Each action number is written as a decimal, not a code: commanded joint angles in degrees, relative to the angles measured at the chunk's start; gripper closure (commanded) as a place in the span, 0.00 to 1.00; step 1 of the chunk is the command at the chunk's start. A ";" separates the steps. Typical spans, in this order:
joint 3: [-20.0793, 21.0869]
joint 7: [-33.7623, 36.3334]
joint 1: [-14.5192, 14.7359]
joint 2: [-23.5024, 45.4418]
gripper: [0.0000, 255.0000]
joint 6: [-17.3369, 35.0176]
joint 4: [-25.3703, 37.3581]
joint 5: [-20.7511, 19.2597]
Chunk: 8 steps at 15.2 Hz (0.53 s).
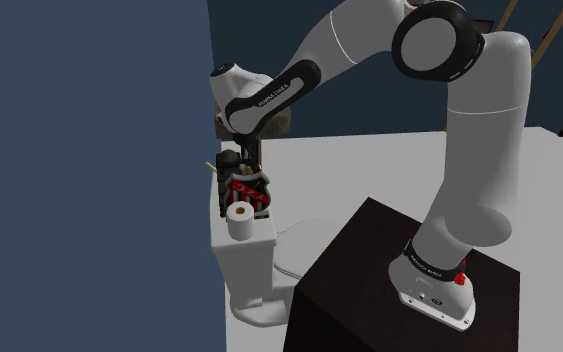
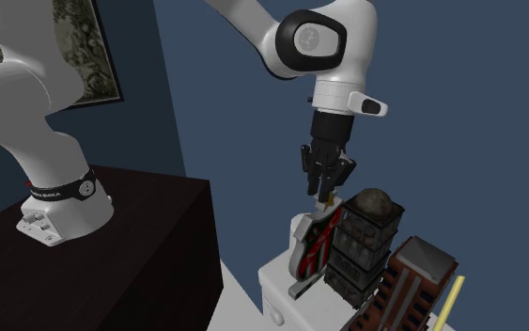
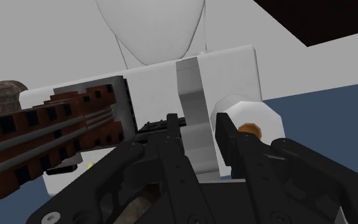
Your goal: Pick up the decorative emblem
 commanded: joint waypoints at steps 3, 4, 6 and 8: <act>0.04 -0.20 -0.03 -0.45 1.00 -0.55 0.07 0.14; 0.08 -0.39 -0.04 -0.88 1.00 -1.15 0.27 0.26; 0.16 -0.77 -0.04 -1.68 1.00 -2.37 0.73 0.50; 0.23 -1.14 -0.05 -2.45 1.00 -3.59 1.23 0.73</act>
